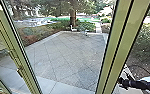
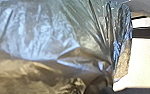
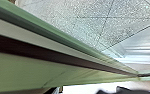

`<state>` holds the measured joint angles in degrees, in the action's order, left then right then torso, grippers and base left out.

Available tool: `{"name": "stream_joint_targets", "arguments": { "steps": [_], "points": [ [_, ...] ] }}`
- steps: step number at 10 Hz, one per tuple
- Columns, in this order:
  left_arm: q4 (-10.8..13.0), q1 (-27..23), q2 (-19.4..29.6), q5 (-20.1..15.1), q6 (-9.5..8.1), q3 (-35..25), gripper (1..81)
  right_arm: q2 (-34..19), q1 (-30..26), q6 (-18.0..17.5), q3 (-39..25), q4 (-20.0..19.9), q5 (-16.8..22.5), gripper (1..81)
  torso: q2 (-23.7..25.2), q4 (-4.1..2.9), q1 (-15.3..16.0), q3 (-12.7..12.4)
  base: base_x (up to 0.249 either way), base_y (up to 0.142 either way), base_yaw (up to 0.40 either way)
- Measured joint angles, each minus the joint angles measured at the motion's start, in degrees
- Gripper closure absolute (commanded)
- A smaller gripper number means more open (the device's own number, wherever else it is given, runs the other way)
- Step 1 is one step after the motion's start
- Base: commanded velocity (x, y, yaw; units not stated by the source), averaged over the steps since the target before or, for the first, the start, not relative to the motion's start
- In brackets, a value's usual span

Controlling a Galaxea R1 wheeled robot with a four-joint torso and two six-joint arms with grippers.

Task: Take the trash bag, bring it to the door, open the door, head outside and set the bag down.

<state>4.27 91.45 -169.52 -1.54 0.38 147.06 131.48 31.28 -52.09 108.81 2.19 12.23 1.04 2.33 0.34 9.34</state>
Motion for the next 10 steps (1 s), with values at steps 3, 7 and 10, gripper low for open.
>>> {"name": "stream_joint_targets", "arguments": {
  "steps": [3,7,10],
  "points": [
    [0.0,-0.1,0.0,-0.1,0.02,0.0,81.1,-2.1,-0.2,1.5,-3.4,2.4,0.6,1.0,-0.1,-0.02,0.1,0.1,0.000,0.000,0.000],
    [0.0,0.5,0.0,0.1,0.02,0.0,81.1,-6.4,-1.3,2.6,-10.9,5.6,3.6,1.0,-0.1,-0.07,0.1,0.1,0.000,0.000,0.000],
    [0.0,0.7,-0.1,0.1,0.04,0.0,81.1,-10.1,-2.6,1.1,-15.8,4.9,6.2,1.0,-0.1,-0.09,0.1,0.2,0.000,0.000,0.000]
  ]
}}
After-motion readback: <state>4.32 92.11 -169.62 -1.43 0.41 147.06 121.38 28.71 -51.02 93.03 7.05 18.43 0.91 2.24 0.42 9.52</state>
